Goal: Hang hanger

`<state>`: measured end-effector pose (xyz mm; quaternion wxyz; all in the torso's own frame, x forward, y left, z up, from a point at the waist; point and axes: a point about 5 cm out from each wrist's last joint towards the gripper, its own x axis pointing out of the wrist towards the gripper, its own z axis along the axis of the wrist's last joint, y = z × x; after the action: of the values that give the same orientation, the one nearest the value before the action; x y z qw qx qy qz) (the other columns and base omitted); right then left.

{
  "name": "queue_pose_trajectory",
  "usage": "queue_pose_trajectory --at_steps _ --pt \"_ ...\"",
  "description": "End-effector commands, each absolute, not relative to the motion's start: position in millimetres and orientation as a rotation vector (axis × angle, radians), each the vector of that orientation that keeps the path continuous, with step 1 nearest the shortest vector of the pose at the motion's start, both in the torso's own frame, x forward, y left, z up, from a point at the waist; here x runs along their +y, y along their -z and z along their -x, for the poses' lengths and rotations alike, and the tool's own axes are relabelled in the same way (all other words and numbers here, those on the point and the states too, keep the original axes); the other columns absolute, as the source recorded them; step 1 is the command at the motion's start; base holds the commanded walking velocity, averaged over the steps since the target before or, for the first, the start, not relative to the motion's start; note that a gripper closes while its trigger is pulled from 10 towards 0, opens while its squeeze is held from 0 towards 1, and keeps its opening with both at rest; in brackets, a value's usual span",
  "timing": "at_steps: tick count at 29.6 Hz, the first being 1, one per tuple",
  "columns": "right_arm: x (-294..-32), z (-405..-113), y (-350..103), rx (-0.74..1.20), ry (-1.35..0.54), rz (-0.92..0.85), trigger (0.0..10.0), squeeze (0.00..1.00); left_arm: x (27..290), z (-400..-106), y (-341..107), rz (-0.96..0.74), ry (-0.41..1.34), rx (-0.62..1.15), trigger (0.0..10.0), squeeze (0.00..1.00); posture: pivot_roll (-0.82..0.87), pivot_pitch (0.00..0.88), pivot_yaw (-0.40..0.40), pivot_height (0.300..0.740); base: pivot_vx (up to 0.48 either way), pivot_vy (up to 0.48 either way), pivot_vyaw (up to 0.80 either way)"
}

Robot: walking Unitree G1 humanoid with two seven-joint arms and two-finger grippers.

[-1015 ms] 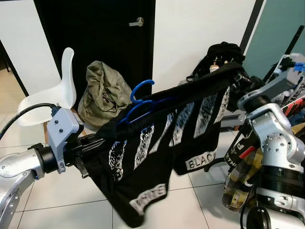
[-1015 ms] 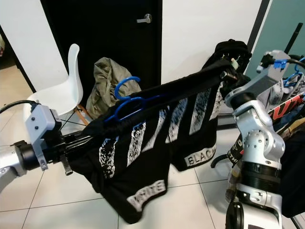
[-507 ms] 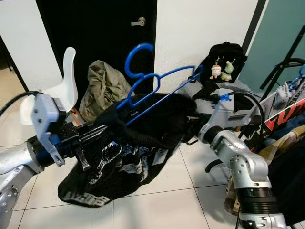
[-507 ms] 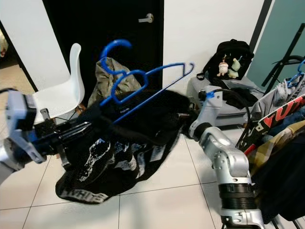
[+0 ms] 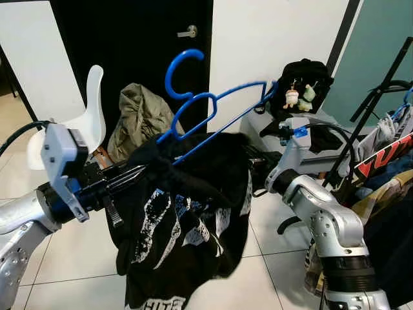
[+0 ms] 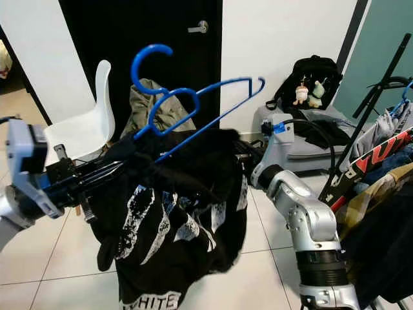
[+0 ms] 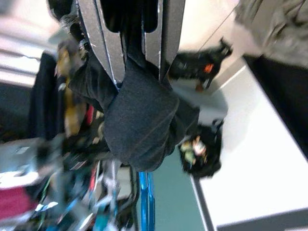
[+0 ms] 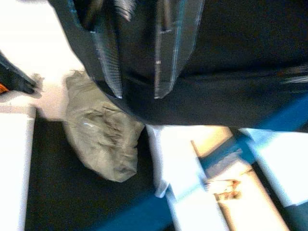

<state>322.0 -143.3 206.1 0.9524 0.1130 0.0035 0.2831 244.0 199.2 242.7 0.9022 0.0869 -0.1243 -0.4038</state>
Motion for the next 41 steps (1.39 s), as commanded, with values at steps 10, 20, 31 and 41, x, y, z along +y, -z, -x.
queue_pose_trajectory --at_steps 10,20,31,41 --pt "-160.5 -281.3 -206.6 -0.008 -0.914 -0.137 10.0 1.00 215.0 -248.9 -238.8 -0.264 0.798 -0.209 10.0 0.00 -0.03 0.000 -0.038 0.740 0.000 0.000 0.00" --pt "-191.4 -290.4 -260.0 -0.260 -0.774 -0.047 10.0 0.46 211.4 -240.8 -233.3 -0.389 0.973 -0.092 10.0 0.00 -0.02 0.000 -0.029 0.740 0.000 0.000 0.00" --pt "-163.5 -305.9 -245.0 -0.201 -0.750 -0.034 10.0 0.00 207.4 -260.5 -232.3 -0.446 0.904 -0.092 10.0 0.00 -0.01 0.000 -0.031 0.740 0.000 0.000 0.00" --pt "-170.5 -318.8 -198.9 -0.125 -0.451 -0.252 10.0 0.00 177.9 -279.5 -204.8 -0.212 0.669 -0.150 10.0 0.00 0.00 0.000 -0.028 0.740 0.000 0.000 0.40"
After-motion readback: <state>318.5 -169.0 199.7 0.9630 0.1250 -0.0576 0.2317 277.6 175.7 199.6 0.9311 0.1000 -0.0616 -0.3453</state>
